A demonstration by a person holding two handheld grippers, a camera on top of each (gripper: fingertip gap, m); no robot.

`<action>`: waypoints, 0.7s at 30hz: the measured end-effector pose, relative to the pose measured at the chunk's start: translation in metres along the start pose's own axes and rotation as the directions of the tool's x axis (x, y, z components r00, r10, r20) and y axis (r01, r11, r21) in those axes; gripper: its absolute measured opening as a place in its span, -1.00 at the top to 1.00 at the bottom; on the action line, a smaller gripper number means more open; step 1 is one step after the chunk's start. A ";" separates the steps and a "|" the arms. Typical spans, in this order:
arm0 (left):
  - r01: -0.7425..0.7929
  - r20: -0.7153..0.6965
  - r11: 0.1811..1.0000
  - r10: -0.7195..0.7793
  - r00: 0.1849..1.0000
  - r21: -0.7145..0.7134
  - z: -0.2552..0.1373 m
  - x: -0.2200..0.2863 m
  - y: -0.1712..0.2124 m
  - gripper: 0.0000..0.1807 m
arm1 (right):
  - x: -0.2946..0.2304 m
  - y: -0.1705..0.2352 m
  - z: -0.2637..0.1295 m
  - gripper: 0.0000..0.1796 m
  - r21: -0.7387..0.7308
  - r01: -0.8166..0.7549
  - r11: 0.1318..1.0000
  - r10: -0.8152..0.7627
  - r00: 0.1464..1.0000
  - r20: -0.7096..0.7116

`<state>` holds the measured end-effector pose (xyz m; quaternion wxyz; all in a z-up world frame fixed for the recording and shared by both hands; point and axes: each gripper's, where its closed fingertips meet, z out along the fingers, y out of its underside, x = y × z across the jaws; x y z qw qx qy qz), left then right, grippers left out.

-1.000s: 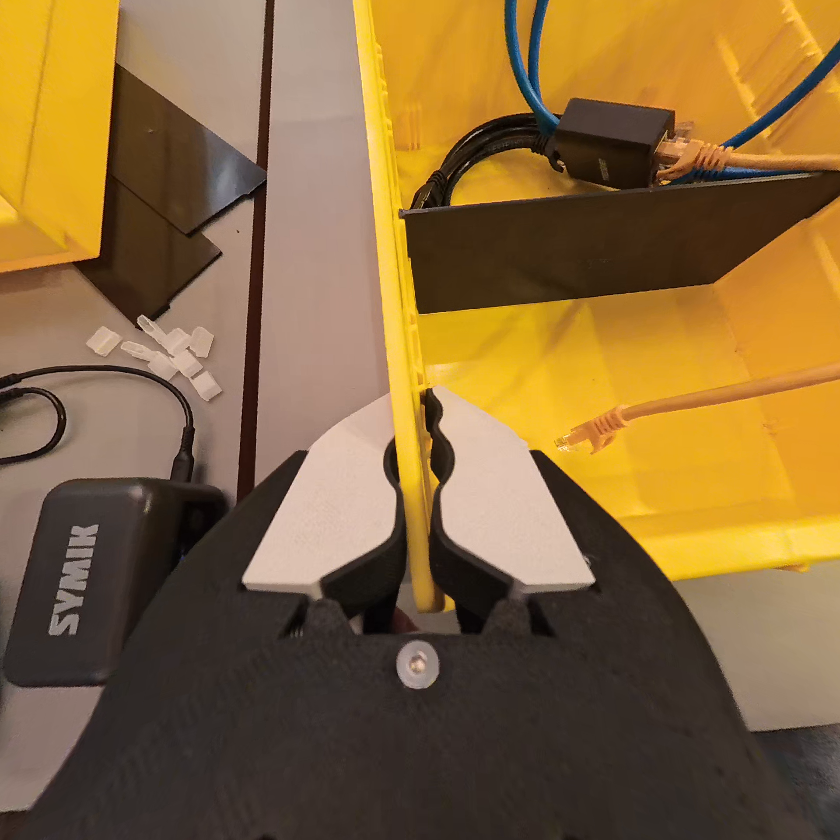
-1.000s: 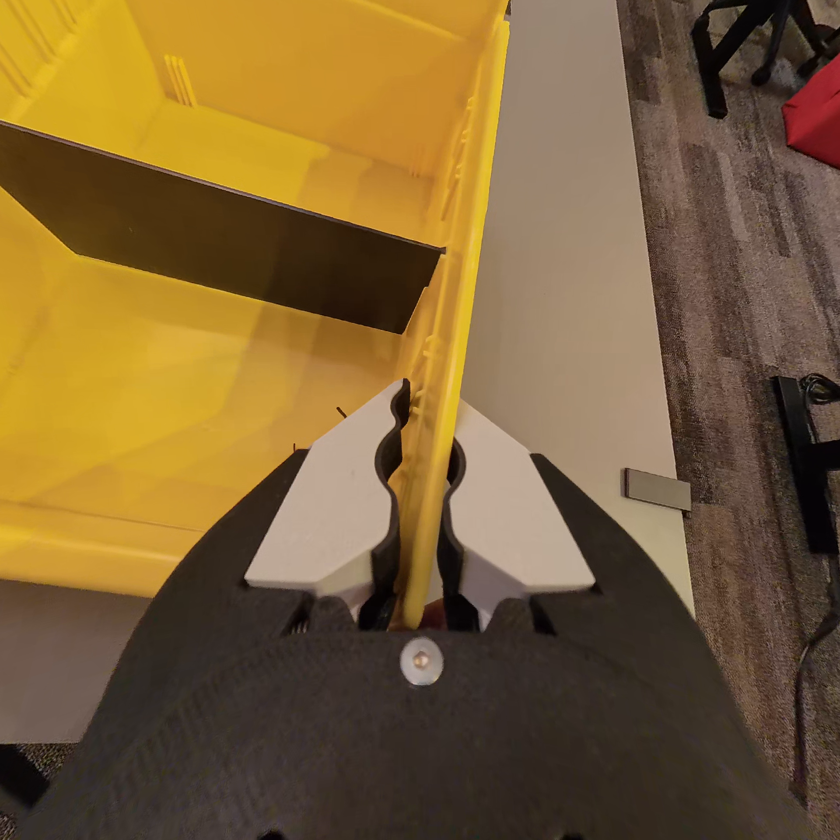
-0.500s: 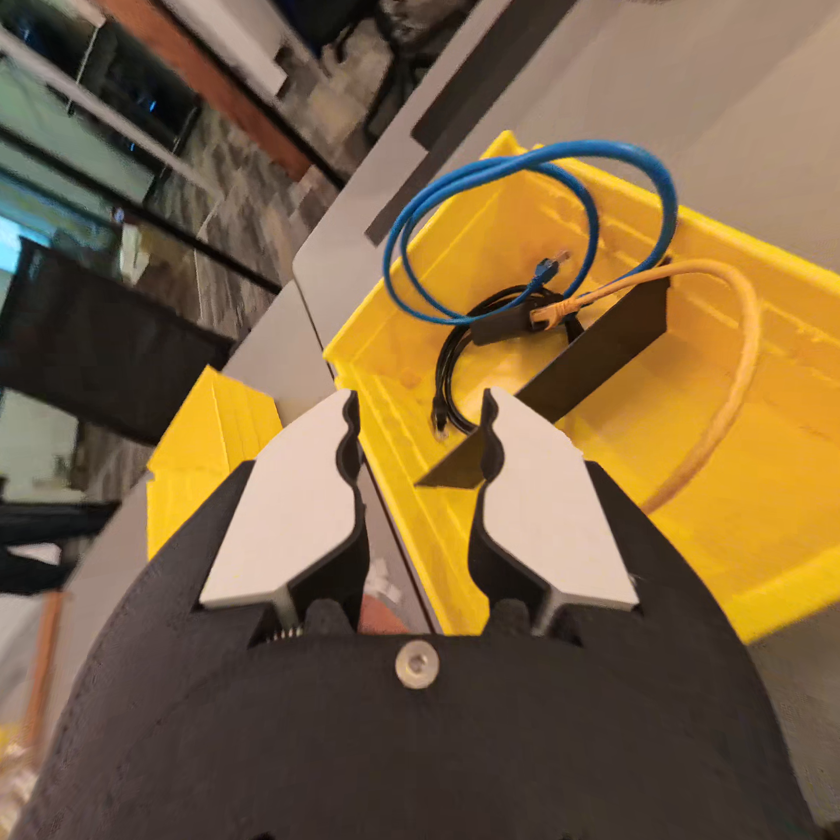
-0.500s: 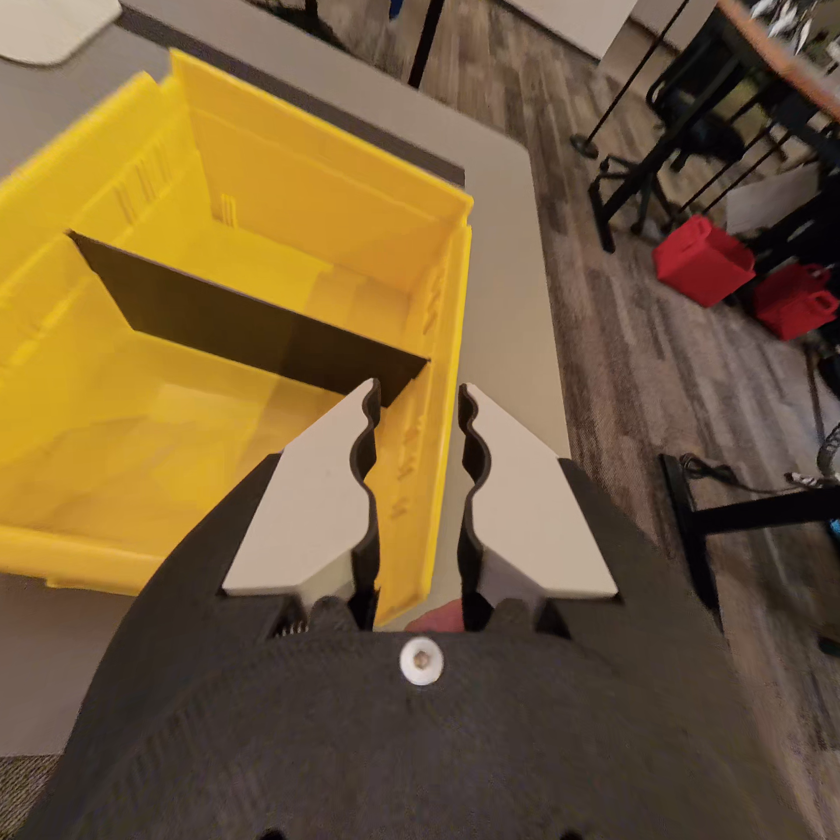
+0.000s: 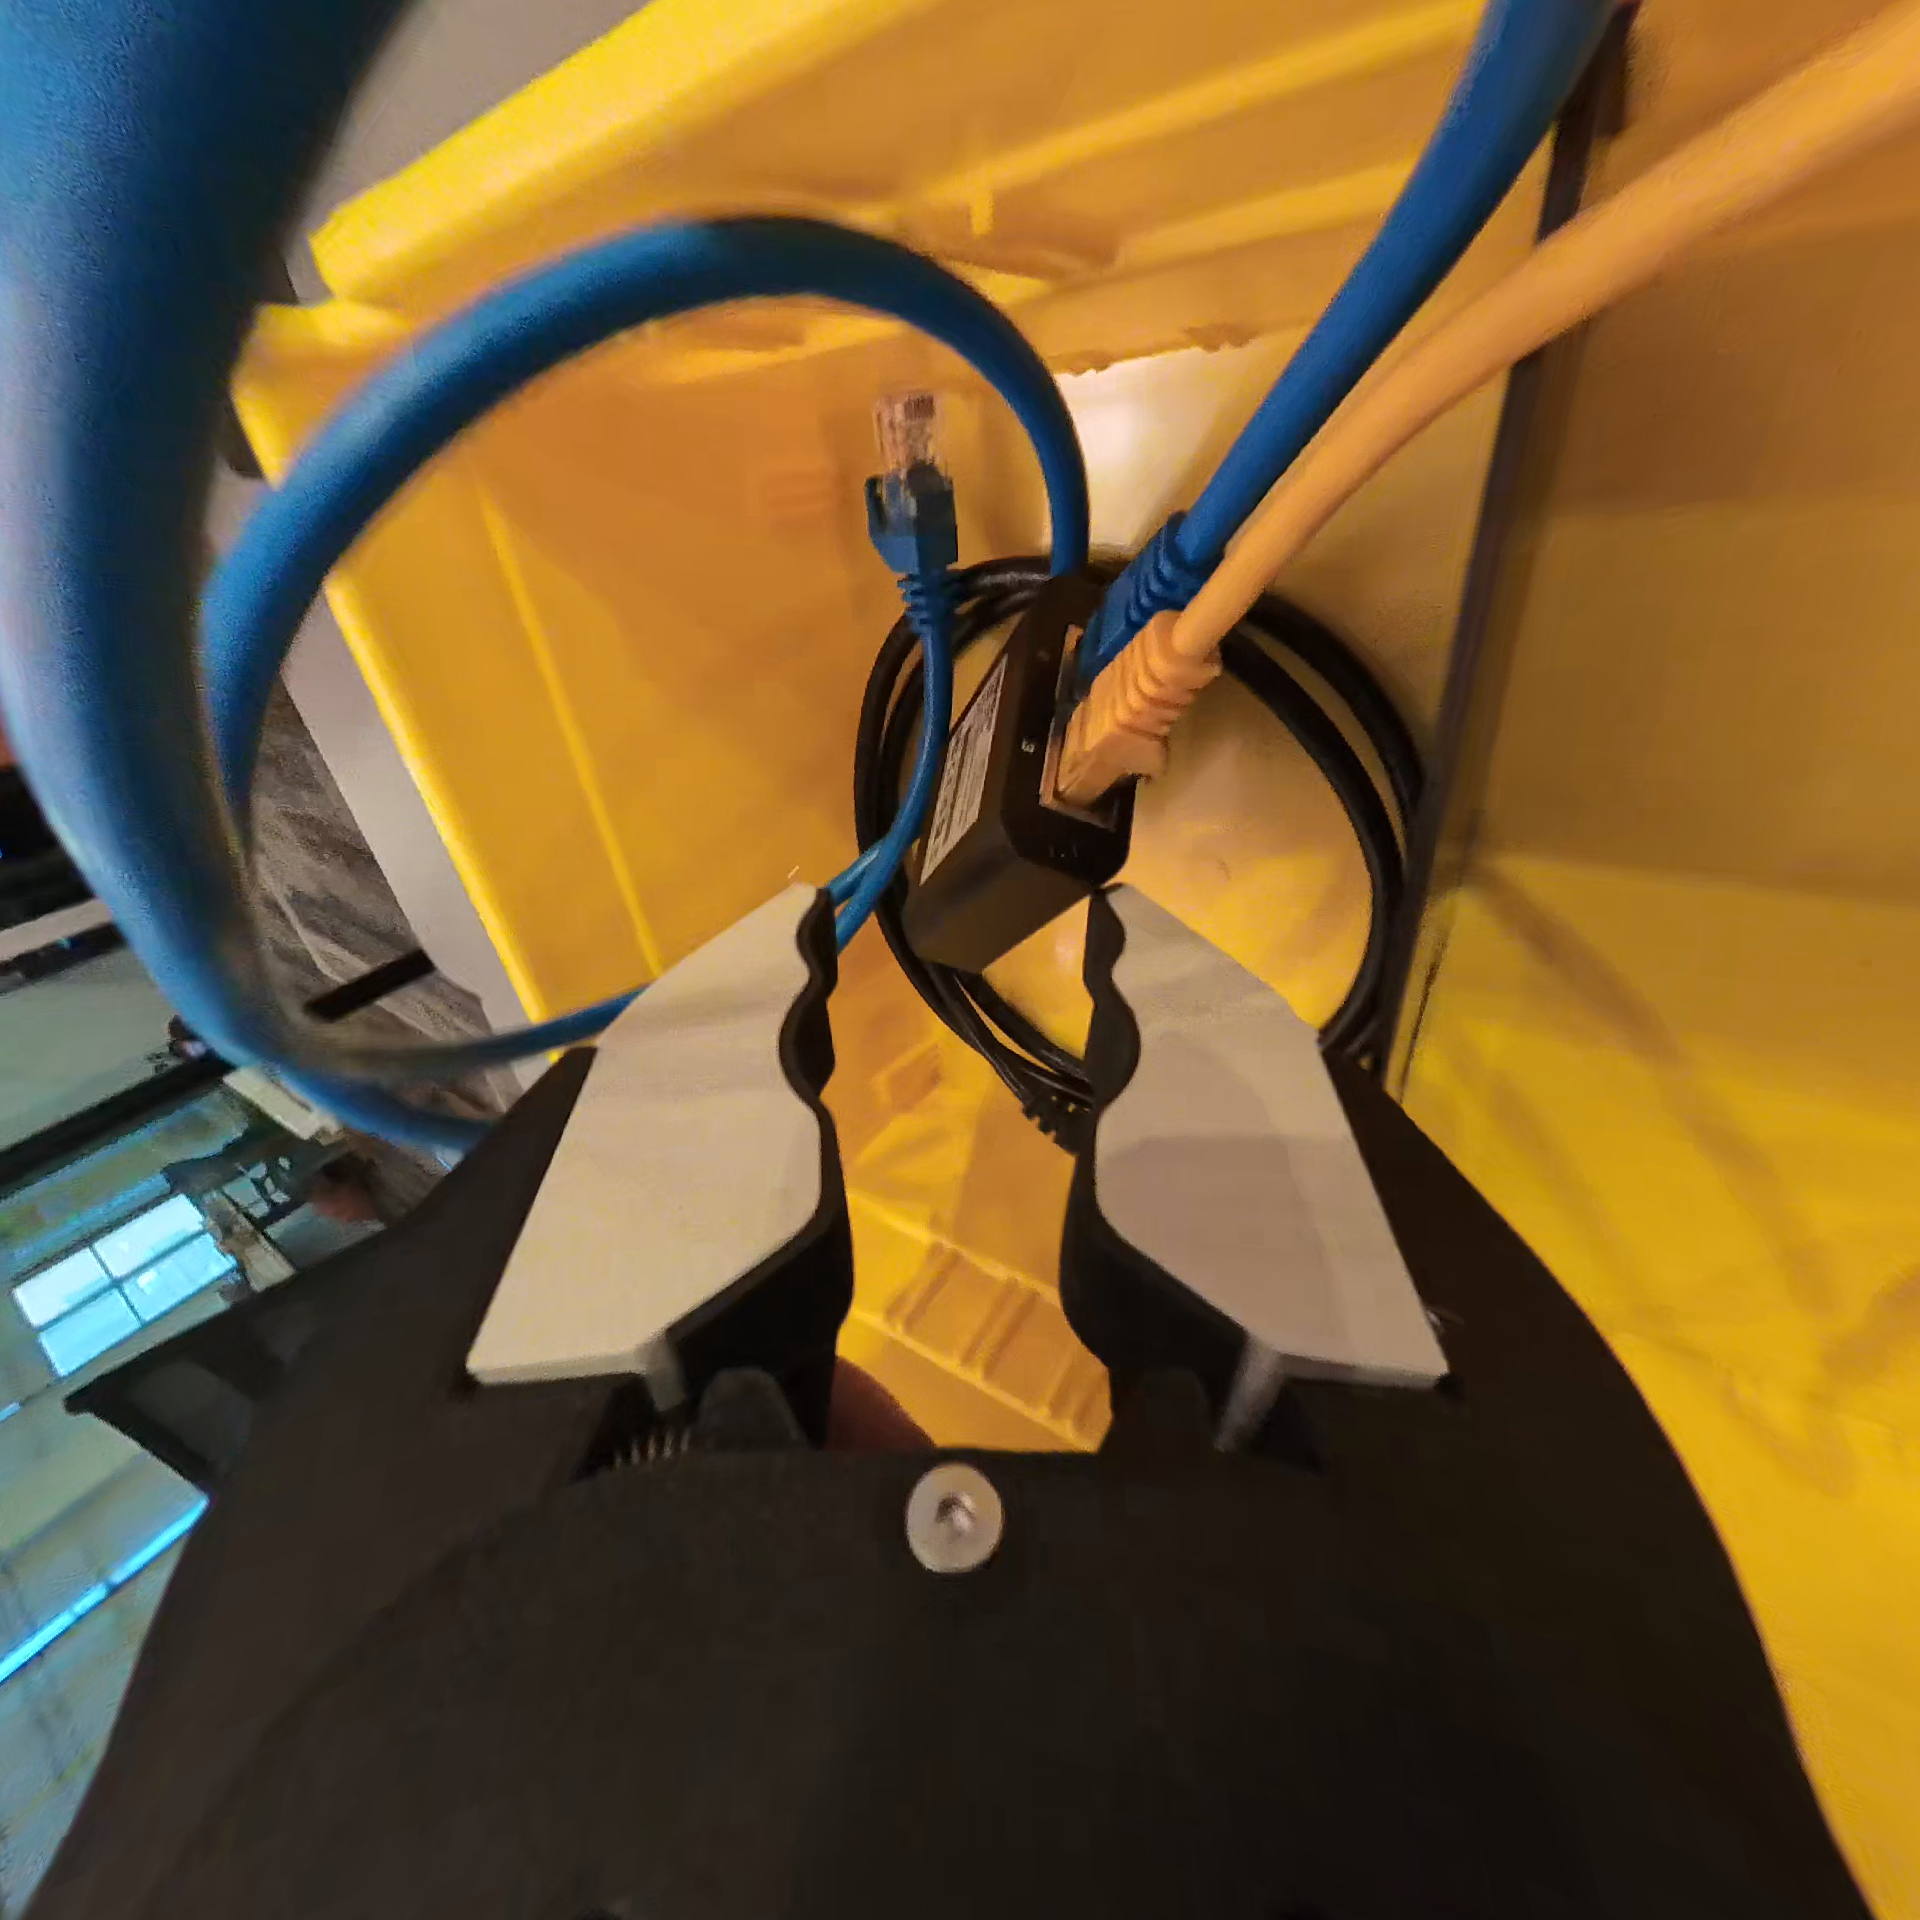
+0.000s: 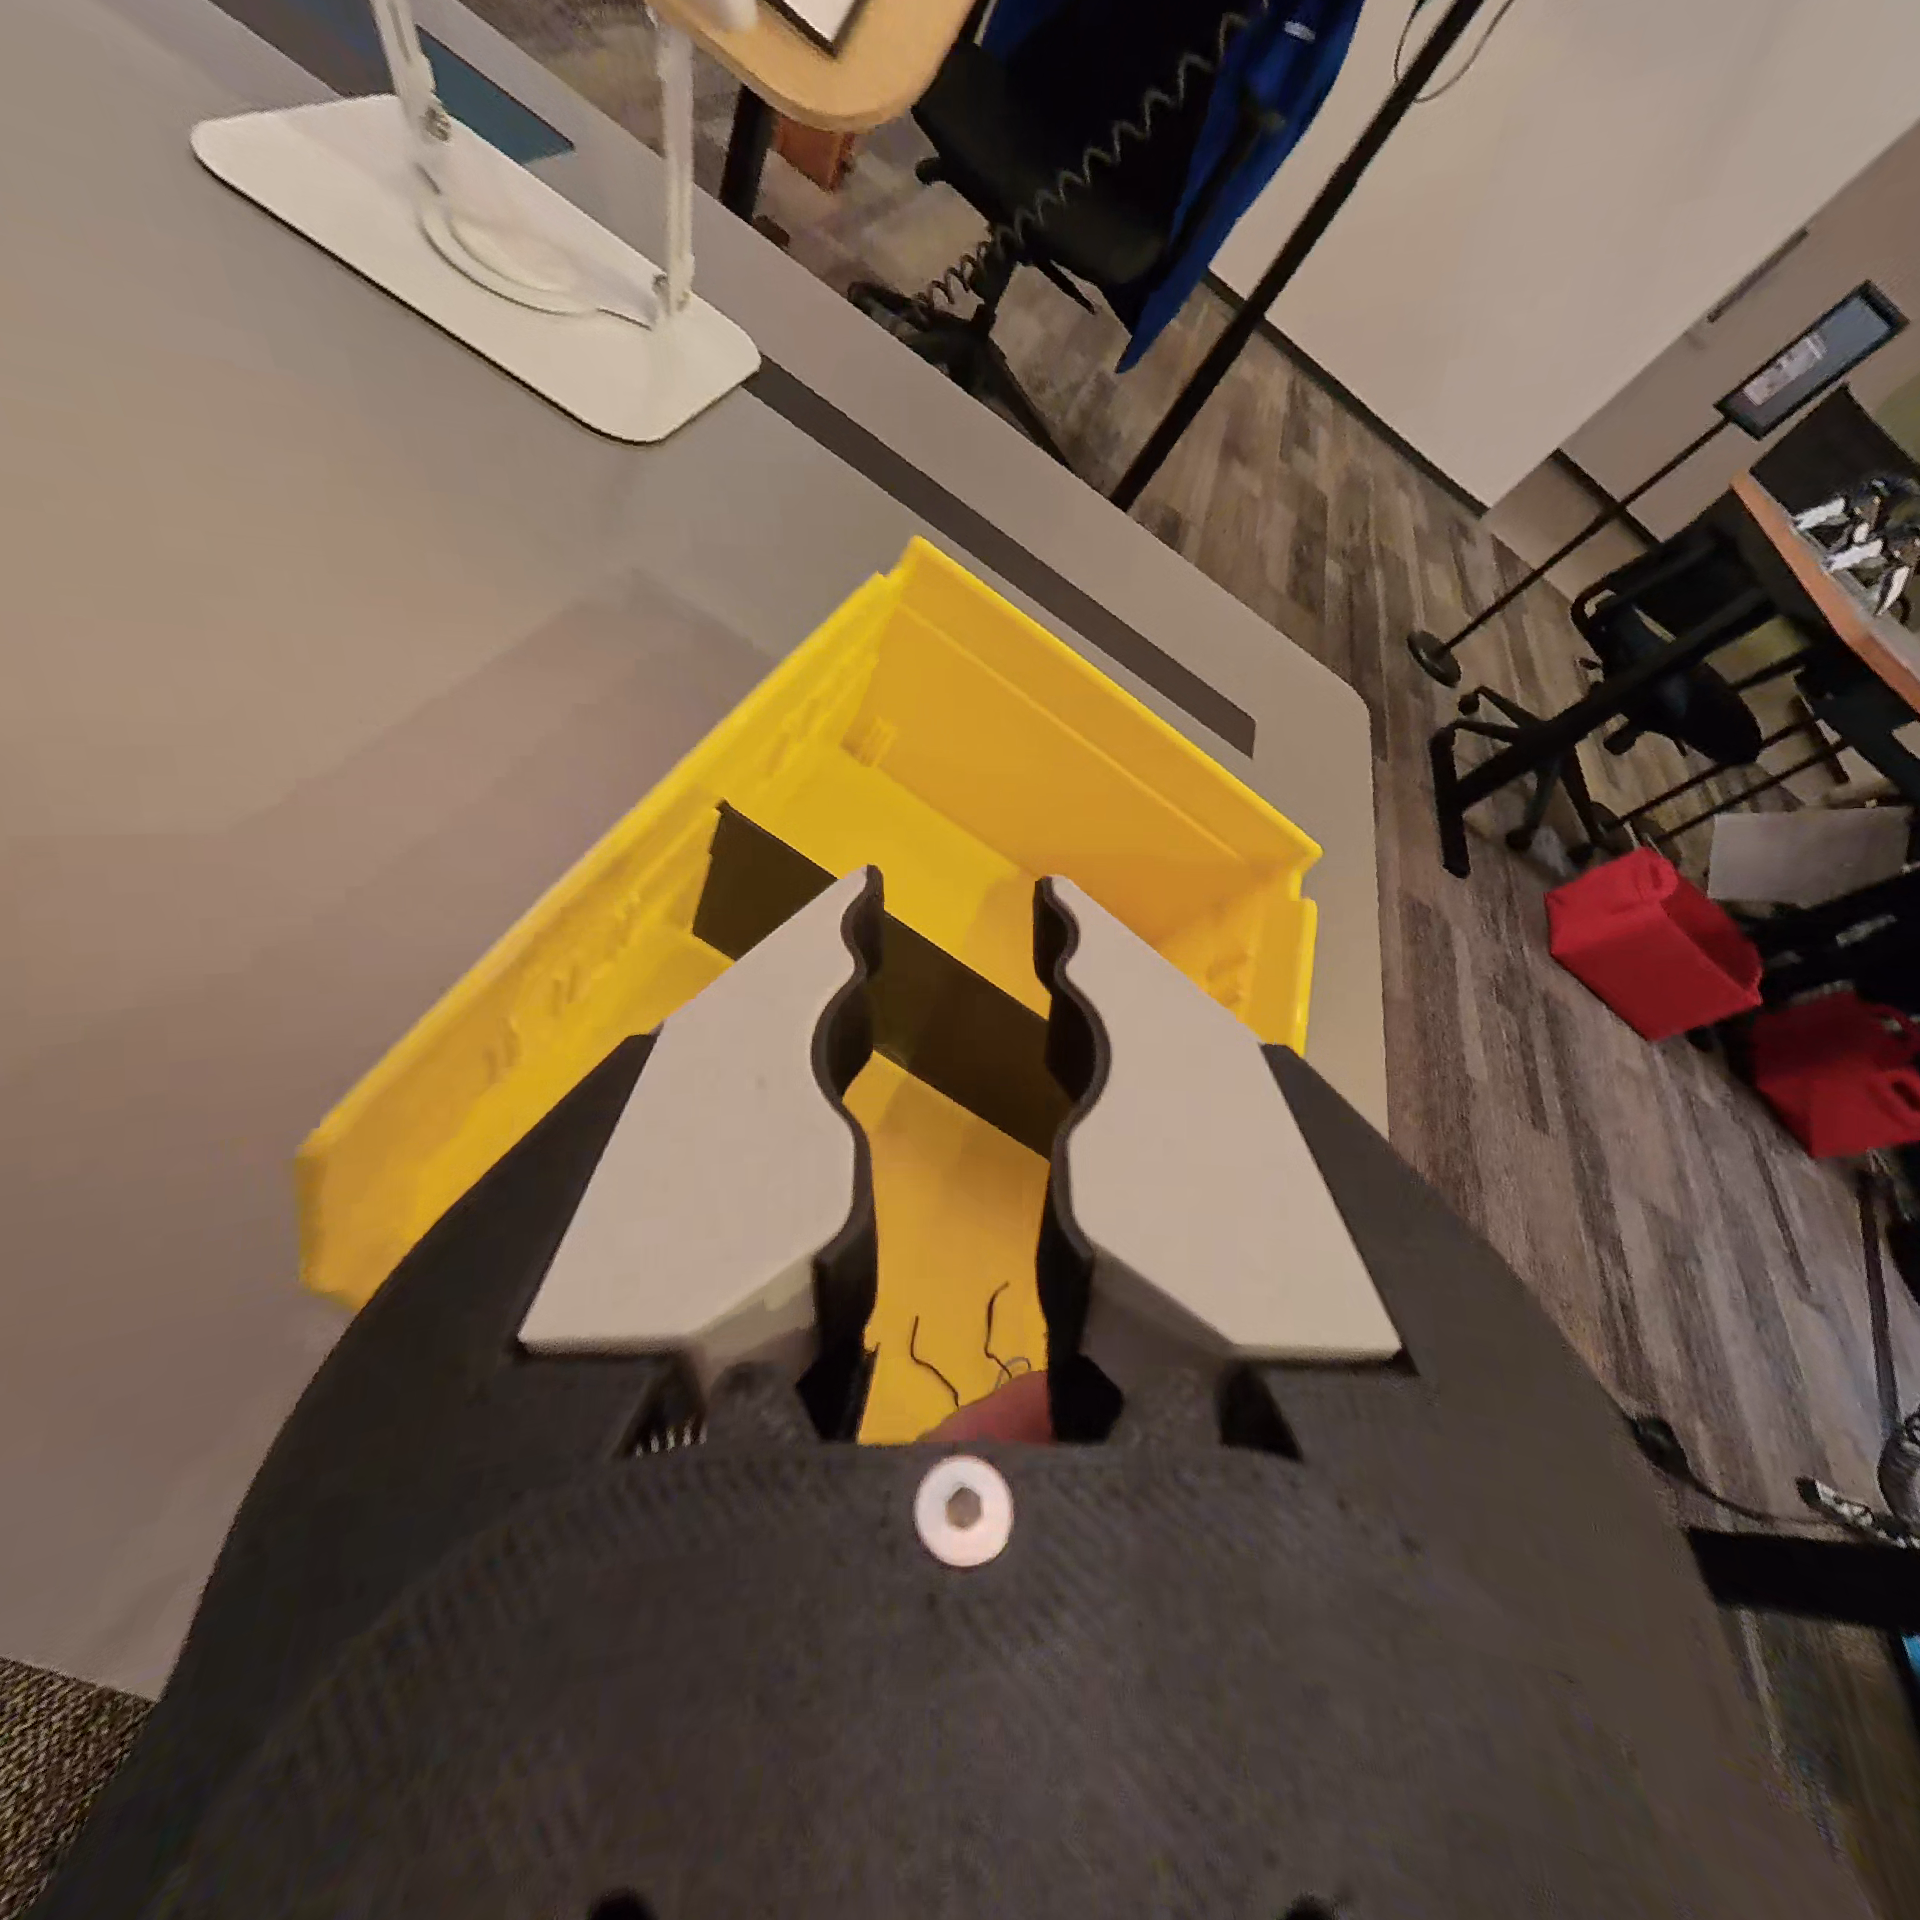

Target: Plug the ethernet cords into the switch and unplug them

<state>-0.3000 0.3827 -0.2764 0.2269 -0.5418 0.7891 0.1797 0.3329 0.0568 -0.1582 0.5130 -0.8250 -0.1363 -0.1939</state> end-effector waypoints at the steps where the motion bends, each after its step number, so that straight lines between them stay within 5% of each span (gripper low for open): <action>1: -0.016 -0.008 1.000 0.016 1.000 0.003 0.002 -0.001 -0.002 0.47 | -0.003 -0.003 0.001 0.70 0.005 0.007 1.000 -0.007 1.000 0.005; 4: -0.062 -0.048 0.998 0.062 0.997 0.005 0.009 0.005 -0.004 0.61 | -0.012 -0.005 0.006 0.71 0.002 0.019 1.000 -0.019 0.999 0.027; 21: -0.075 -0.009 0.997 0.075 0.997 0.031 0.009 -0.007 -0.010 0.73 | -0.057 -0.023 0.022 0.76 0.015 0.102 0.995 -0.103 0.986 0.129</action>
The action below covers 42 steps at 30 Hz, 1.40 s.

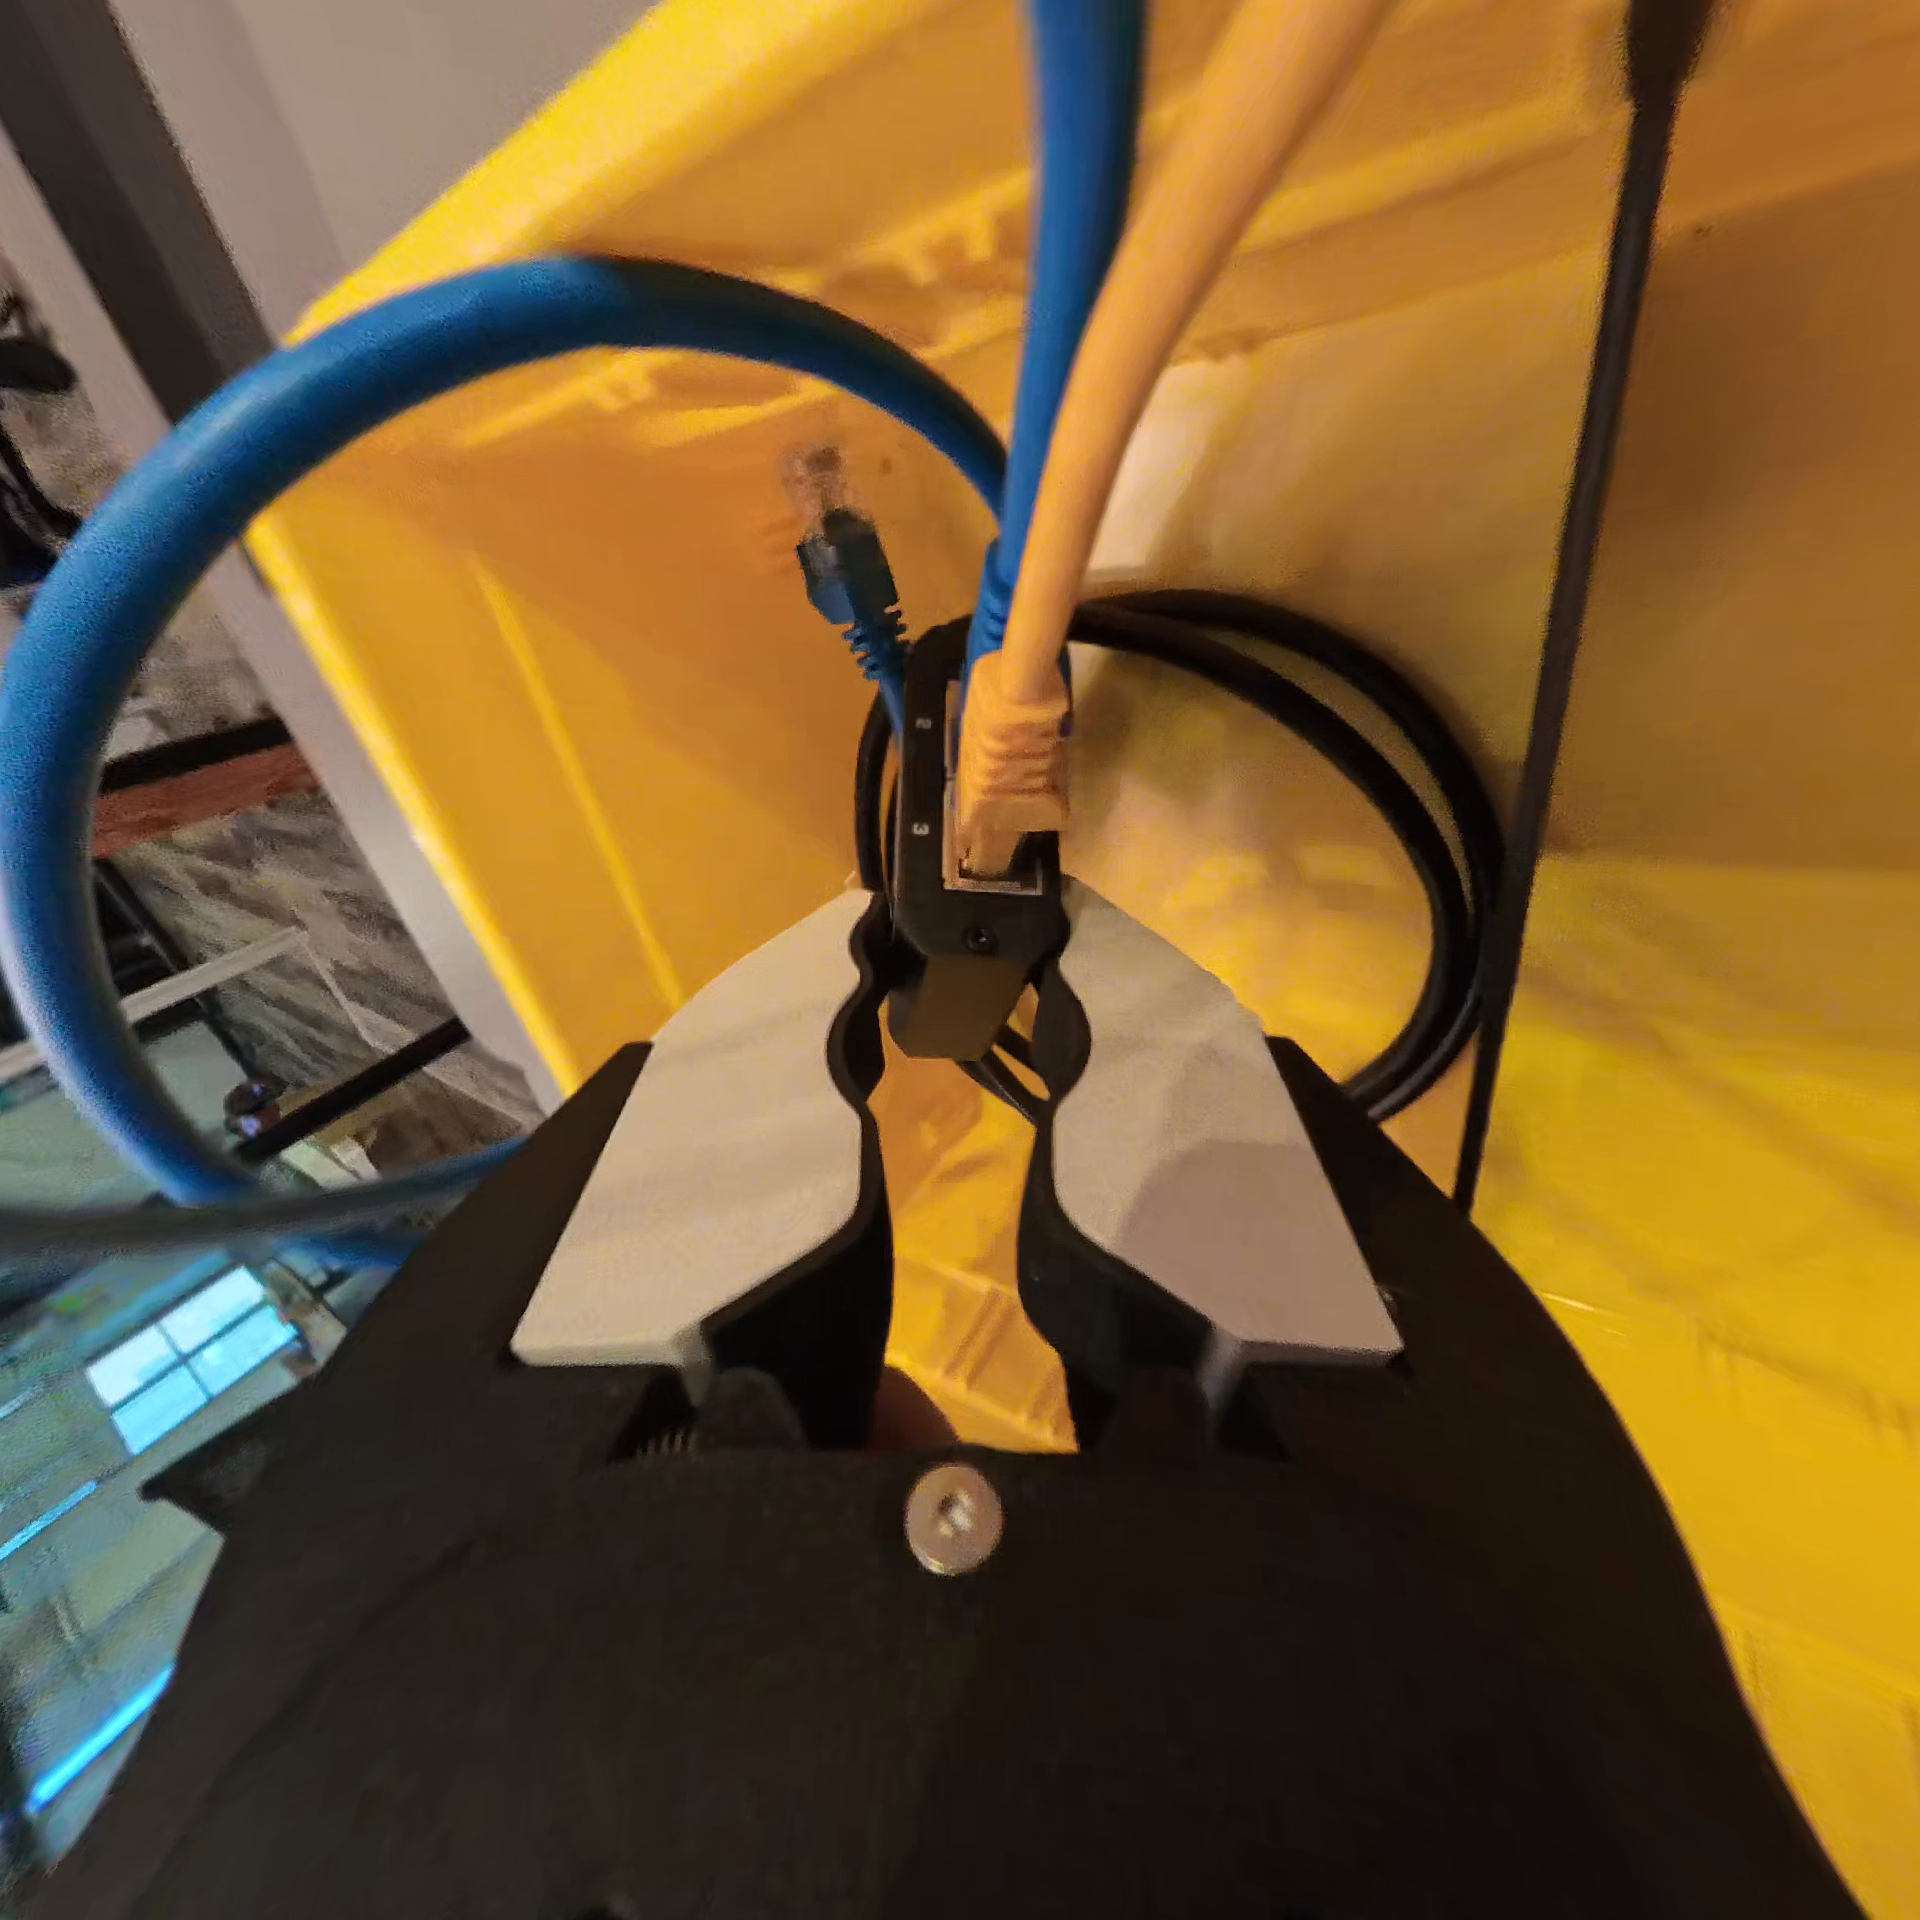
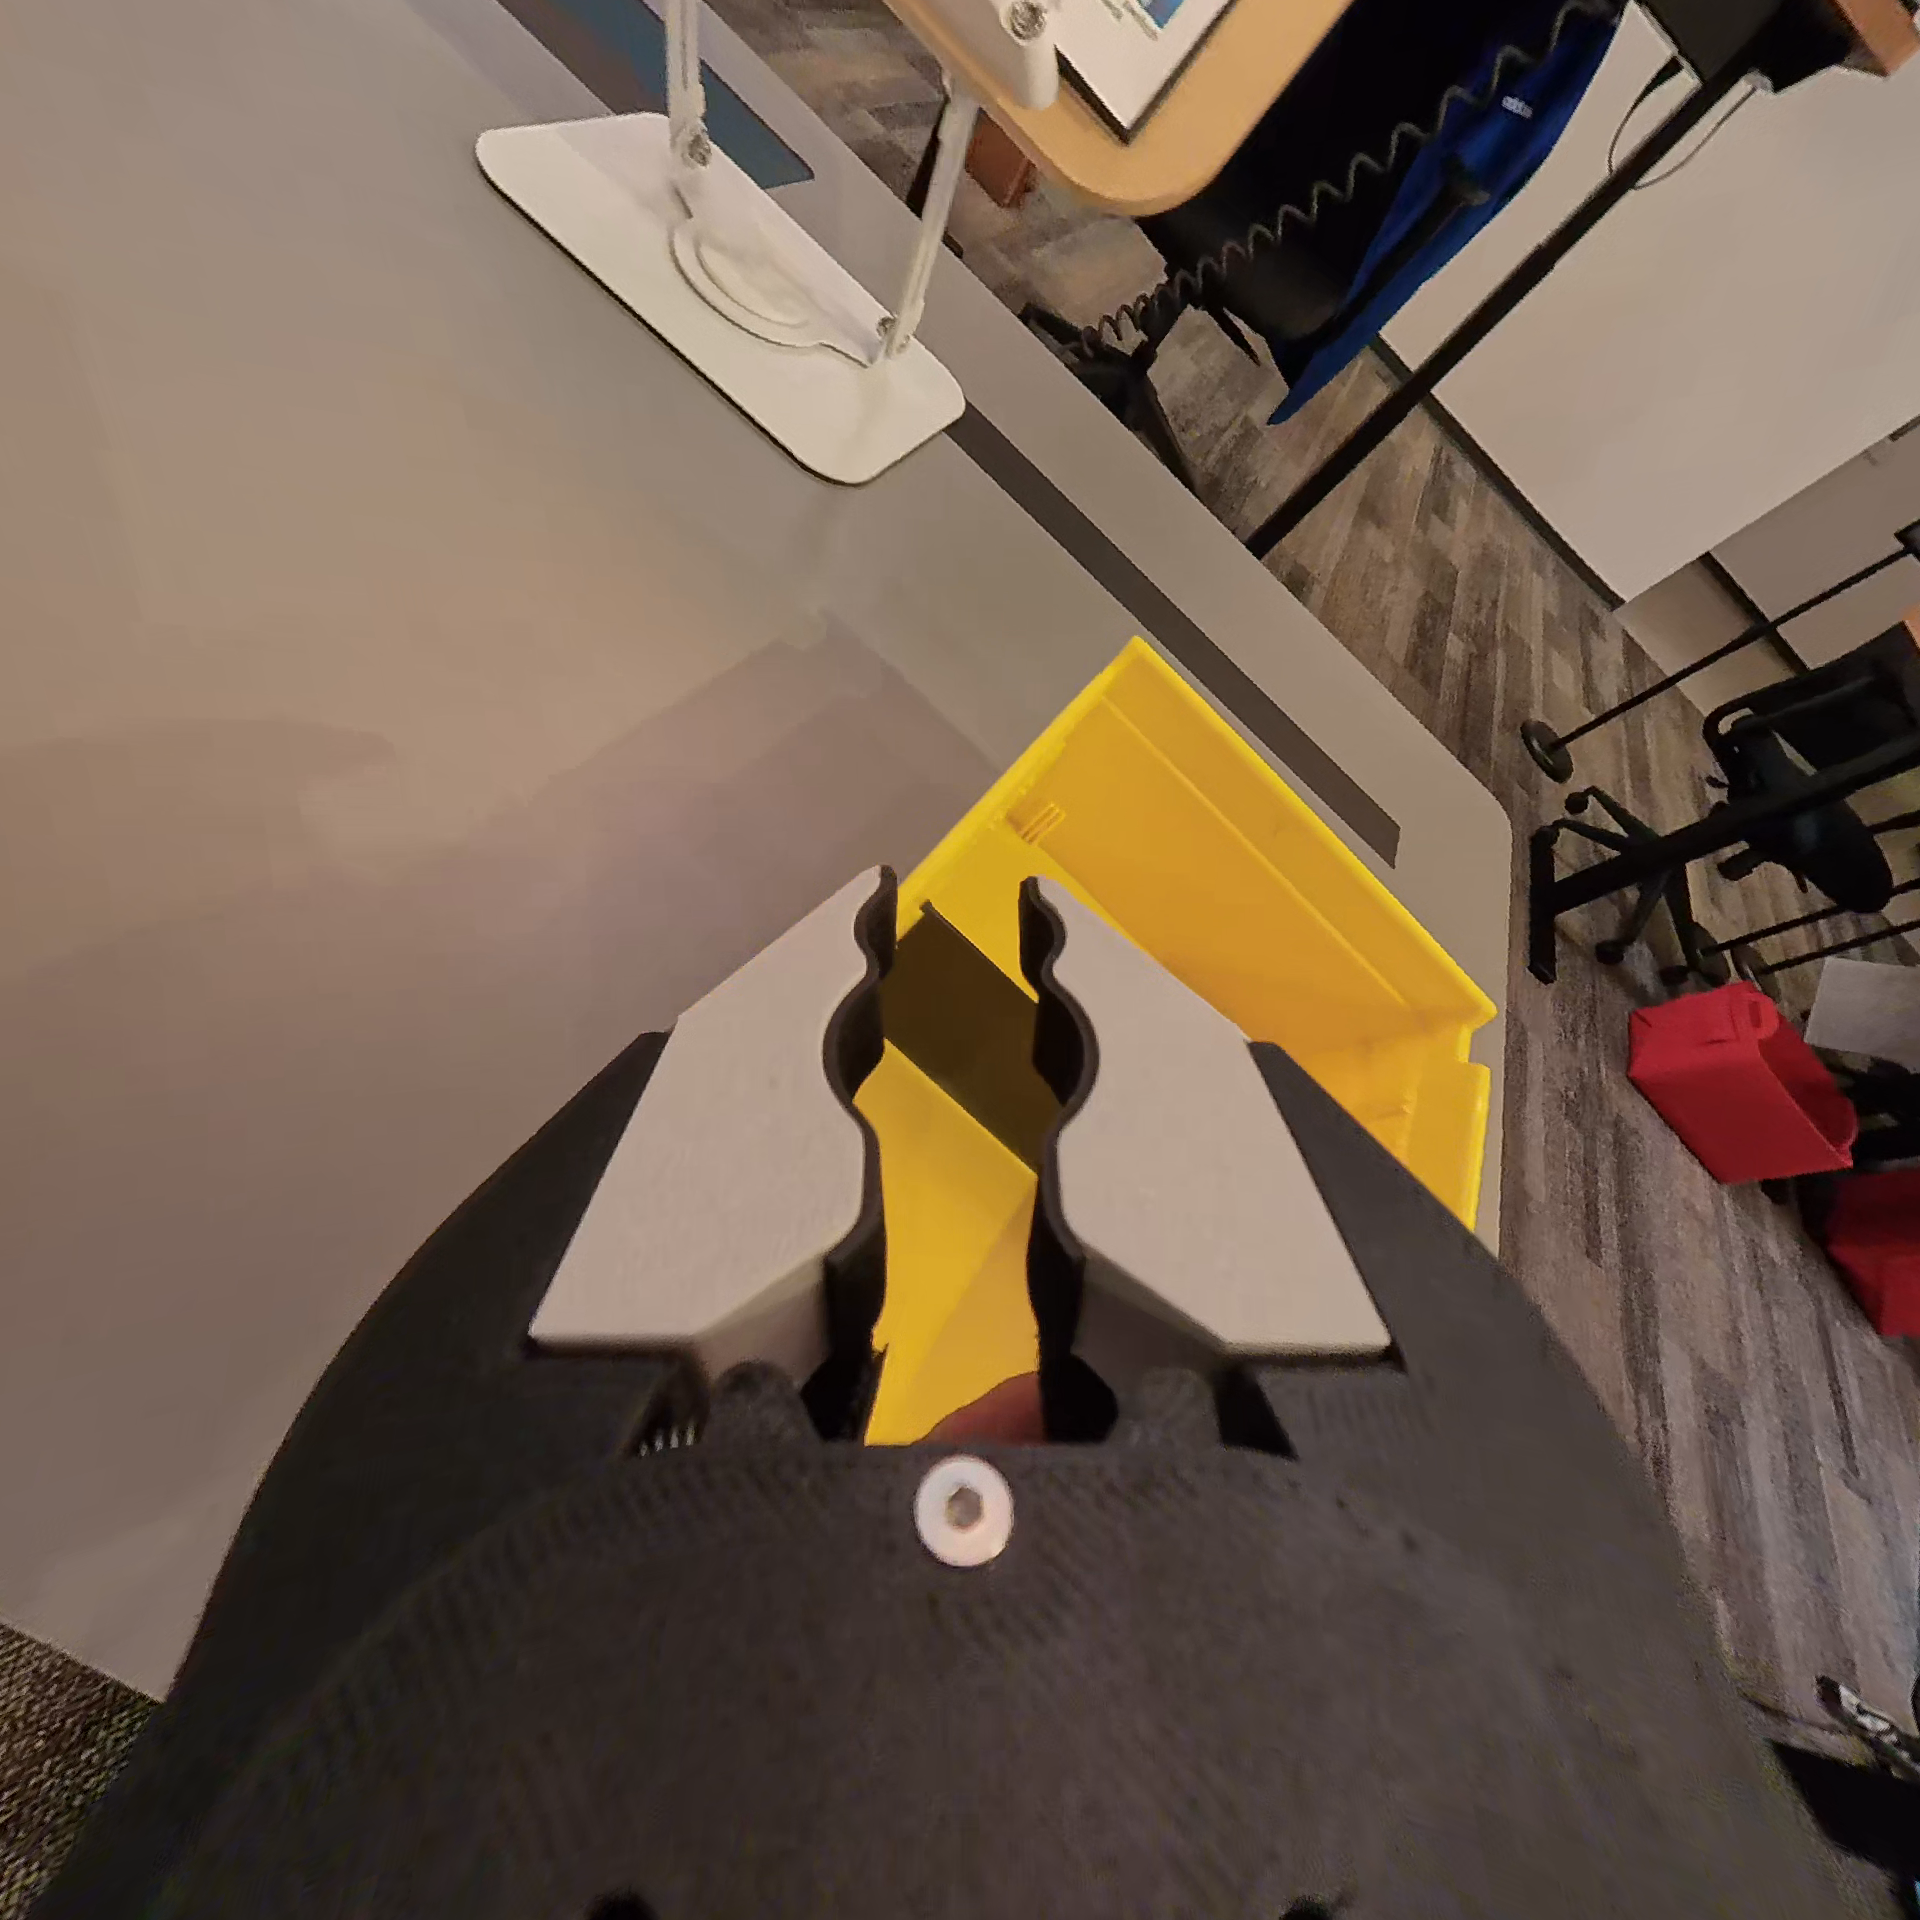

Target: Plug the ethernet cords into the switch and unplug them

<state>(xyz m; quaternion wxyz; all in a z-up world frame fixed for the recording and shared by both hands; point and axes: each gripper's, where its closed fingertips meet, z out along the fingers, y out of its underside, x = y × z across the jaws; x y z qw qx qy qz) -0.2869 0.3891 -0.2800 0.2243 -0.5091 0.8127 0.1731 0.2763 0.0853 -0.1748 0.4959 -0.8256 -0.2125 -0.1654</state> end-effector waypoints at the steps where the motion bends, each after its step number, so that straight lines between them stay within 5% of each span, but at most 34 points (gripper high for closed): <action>1: 0.019 0.015 1.000 -0.019 1.000 0.003 -0.007 -0.005 0.002 0.73 | -0.003 -0.004 0.000 0.76 0.006 0.009 1.000 -0.009 1.000 0.007; 18: 0.188 0.151 0.981 -0.194 0.969 0.056 -0.182 -0.099 0.003 0.73 | -0.076 -0.117 0.003 0.70 0.249 0.197 0.948 -0.236 0.962 0.138; 30: 0.000 0.094 0.989 -0.014 0.995 0.145 -0.265 -0.173 -0.122 0.74 | -0.136 -0.247 -0.013 0.62 0.512 0.354 0.782 -0.464 0.880 0.101; 37: -0.124 0.127 0.973 0.101 0.987 0.193 -0.303 -0.209 -0.196 0.74 | -0.114 -0.292 -0.029 0.62 0.569 0.395 0.721 -0.450 0.892 -0.050; 42: -0.120 0.013 0.949 0.122 0.992 0.293 -0.302 -0.210 -0.251 0.74 | -0.092 -0.301 -0.032 0.58 0.566 0.447 0.693 -0.433 0.885 -0.170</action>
